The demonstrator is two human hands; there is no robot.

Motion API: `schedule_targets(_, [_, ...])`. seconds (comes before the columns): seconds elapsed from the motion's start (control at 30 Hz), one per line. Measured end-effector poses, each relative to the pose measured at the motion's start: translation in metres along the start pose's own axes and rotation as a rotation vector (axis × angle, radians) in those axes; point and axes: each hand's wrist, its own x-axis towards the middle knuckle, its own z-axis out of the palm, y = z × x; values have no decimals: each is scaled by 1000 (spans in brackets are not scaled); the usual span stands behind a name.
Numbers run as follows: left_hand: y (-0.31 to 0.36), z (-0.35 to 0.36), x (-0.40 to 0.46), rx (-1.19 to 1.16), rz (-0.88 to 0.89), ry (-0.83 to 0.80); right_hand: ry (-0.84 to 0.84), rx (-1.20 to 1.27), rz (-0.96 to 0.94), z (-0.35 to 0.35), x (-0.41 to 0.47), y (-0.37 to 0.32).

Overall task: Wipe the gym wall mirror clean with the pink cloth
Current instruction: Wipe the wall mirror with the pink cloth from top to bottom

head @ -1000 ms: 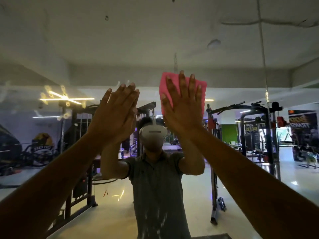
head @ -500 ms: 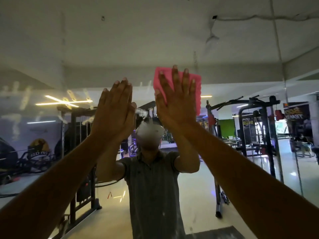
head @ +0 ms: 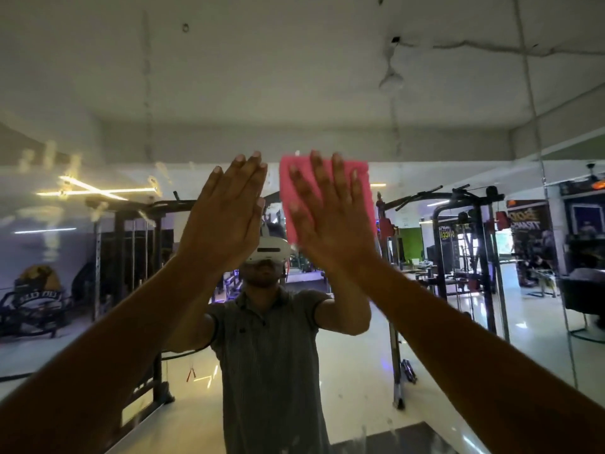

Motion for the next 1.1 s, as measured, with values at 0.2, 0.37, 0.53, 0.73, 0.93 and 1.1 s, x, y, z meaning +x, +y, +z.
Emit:
schedule_targets(0.2, [-10, 1, -2, 28, 54, 8, 18, -14, 55, 0, -11, 49])
schedule_targets(0.37, [-7, 1, -4, 49, 34, -7, 1, -62, 50, -3, 6, -1])
schedule_targets(0.53, [-9, 3, -5, 39, 36, -11, -29, -35, -107, 3, -48, 41])
schedule_targets(0.73, [3, -4, -5, 22, -74, 20, 31, -31, 122, -5, 25, 3])
schedule_targets(0.93, [-2, -16, -11, 84, -60, -12, -34, -53, -97, 3, -44, 41])
schedule_targets(1.1, [-9, -21, -13, 82, -59, -37, 13, -38, 156, -14, 49, 9])
